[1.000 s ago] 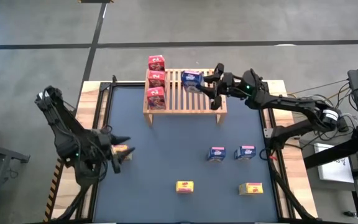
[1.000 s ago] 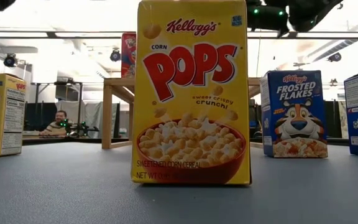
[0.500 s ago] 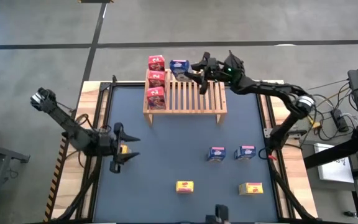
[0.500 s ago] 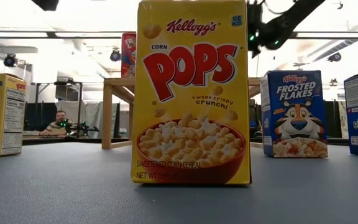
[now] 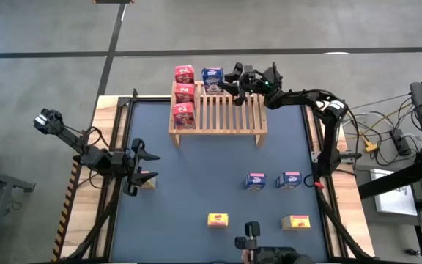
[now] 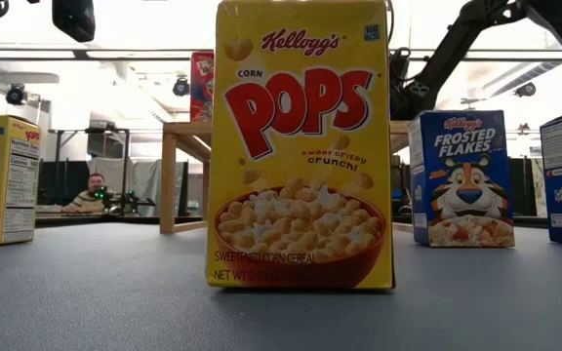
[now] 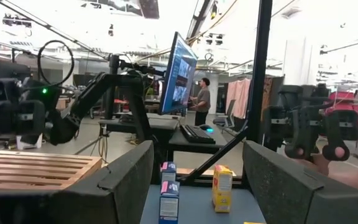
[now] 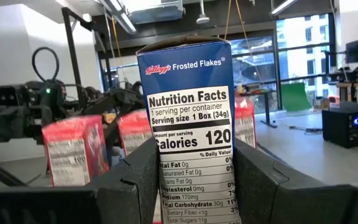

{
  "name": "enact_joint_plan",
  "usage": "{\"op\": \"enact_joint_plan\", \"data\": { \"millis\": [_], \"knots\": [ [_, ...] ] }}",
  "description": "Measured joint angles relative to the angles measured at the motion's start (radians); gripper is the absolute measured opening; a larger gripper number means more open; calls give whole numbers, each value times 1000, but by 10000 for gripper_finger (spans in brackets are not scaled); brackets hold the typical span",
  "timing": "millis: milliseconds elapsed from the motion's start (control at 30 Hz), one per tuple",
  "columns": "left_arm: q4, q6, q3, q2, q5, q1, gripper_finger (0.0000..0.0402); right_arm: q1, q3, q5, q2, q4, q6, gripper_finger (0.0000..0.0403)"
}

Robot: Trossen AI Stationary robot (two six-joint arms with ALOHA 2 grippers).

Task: Stack cereal on shelf
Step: Put the left blue cereal box on the shelf

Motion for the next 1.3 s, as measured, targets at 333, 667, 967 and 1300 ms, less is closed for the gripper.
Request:
{"op": "enact_joint_plan", "data": {
  "millis": [333,667,967,1300],
  "knots": [
    [-1,3,0,12,0,0,232,-24,-8,0,29,-13,-25,153],
    [-2,-1,0,21,-4,0,232,-47,-26,0,19,-123,-114,152],
    [-3,-7,0,21,-7,1,232,-54,-26,-45,19,-137,-133,152],
    [-4,-9,0,21,-9,1,232,-62,-26,-88,19,-140,-152,152]
  ]
}}
